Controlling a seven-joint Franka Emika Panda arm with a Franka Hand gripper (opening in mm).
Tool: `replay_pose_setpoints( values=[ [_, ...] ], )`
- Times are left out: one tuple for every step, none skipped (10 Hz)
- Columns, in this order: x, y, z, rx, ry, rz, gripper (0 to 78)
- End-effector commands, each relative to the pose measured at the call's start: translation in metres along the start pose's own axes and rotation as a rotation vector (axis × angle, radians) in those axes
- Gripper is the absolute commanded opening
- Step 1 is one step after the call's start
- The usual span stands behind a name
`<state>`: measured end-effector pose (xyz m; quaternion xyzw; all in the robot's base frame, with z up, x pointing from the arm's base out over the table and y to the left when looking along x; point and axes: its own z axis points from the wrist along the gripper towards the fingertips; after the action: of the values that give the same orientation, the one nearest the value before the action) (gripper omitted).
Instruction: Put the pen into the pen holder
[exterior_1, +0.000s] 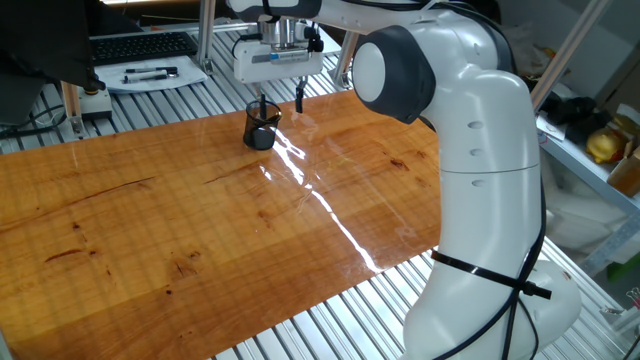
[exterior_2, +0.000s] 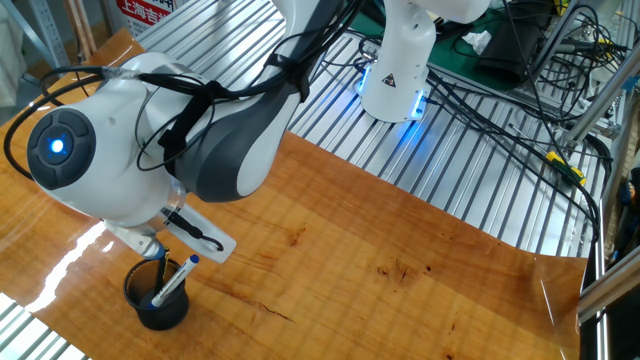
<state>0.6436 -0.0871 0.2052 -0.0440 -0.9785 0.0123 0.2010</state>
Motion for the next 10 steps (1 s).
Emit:
replay_pose_setpoints(
  values=[
    [0.000, 0.000, -0.002, -0.002, -0.003, 0.003, 77.4],
    [0.000, 0.000, -0.002, -0.002, -0.003, 0.003, 77.4],
    [-0.001, 0.006, -0.012, -0.114, 0.055, 0.069, 77.4],
    [0.000, 0.010, -0.014, -0.117, 0.060, 0.072, 77.4],
    [0.001, 0.014, -0.015, -0.119, 0.059, 0.078, 77.4],
    [0.002, 0.020, -0.017, -0.118, 0.058, 0.088, 77.4],
    [0.002, 0.025, -0.016, -0.118, 0.059, 0.095, 77.4],
    [0.002, 0.027, -0.015, -0.118, 0.059, 0.095, 77.4],
    [0.003, 0.035, -0.005, -0.119, 0.045, 0.093, 77.4],
    [0.005, 0.040, 0.003, -0.121, 0.027, 0.084, 77.4]
  ],
)
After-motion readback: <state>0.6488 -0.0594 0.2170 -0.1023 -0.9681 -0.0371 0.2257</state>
